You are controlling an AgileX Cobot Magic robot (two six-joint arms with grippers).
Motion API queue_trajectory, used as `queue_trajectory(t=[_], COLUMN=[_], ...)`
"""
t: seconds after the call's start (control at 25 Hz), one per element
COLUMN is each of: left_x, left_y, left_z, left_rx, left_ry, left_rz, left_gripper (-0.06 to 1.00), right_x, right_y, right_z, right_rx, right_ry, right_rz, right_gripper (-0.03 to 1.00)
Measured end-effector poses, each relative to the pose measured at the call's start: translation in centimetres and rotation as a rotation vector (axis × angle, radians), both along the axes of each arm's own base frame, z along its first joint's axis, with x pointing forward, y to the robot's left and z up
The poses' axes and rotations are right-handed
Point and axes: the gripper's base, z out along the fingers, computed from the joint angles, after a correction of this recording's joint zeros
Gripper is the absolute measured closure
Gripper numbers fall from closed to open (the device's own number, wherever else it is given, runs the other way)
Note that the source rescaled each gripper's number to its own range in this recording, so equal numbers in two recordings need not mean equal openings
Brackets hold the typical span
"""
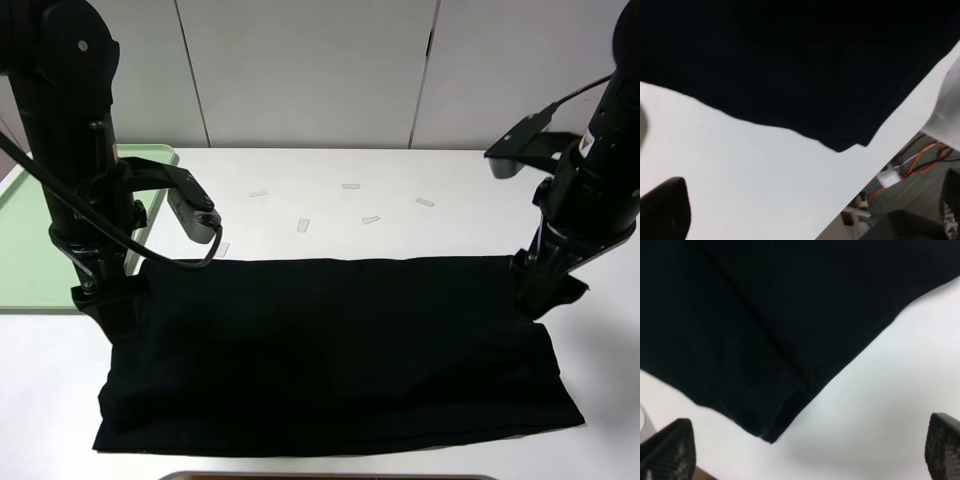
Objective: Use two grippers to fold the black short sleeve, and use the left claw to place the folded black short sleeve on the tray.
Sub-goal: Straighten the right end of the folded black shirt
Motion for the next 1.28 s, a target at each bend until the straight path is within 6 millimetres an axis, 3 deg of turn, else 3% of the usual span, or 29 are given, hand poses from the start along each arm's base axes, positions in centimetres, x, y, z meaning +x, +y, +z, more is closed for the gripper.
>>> queue_trajectory(t=[0.2,0.4,0.56,0.72,0.76,0.84,0.88,0.92,0.96,1.0,1.04,1.08,1.12,1.28], left_x=[-0.1,-1.3,-3.7,-7.5,-7.5,-11.5,-12.9,-12.9,-15.9,-17.5,-17.5,-18.8,-21.1,-24.6], left_y=[-0.1,-0.3,-0.3,0.8,0.8,2.9,3.6,3.6,5.3,6.2,6.2,6.9,8.4,10.8], left_z=[0.1,3.3,8.2,15.3,15.3,19.6,20.6,20.6,21.9,22.0,22.0,21.8,20.5,16.5], left_rx=[-0.013,-0.137,-0.337,-0.664,-0.664,-0.825,-0.859,-0.859,-0.916,-0.932,-0.932,-0.938,-0.934,-0.942], left_ry=[0.003,-0.065,-0.199,-0.544,-0.544,-0.796,-0.863,-0.863,-0.98,-1.029,-1.029,-1.065,-1.122,-1.193], left_rz=[0.003,0.058,0.113,0.136,0.136,0.094,0.074,0.074,0.048,0.036,0.036,0.028,0.027,0.086], left_gripper=[-0.05,-0.05,-0.05,-0.05,-0.05,-0.05,-0.05,-0.05,-0.05,-0.05,-0.05,-0.05,-0.05,-0.05], right_x=[-1.0,-2.2,-3.6,-5.0,-5.4,-5.9,-6.1,-6.3,-6.4,-6.5,-6.5,-6.5,-6.5,-6.5], right_y=[-0.3,-0.5,-0.6,-0.8,-0.9,-1.0,-1.1,-1.1,-1.2,-1.1,-1.1,-1.0,-1.0,-0.9], right_z=[3.8,6.1,8.4,10.1,10.5,11.1,11.3,11.5,11.6,11.6,11.6,11.6,11.6,11.7], right_rx=[0.067,0.136,0.234,0.314,0.326,0.342,0.35,0.355,0.362,0.367,0.374,0.388,0.391,0.395], right_ry=[-0.145,-0.258,-0.368,-0.443,-0.46,-0.492,-0.504,-0.511,-0.516,-0.514,-0.511,-0.509,-0.51,-0.51], right_rz=[-0.013,-0.018,-0.04,-0.053,-0.053,-0.052,-0.051,-0.052,-0.054,-0.055,-0.057,-0.061,-0.062,-0.063], right_gripper=[-0.03,-0.03,-0.03,-0.03,-0.03,-0.03,-0.03,-0.03,-0.03,-0.03,-0.03,-0.03,-0.03,-0.03])
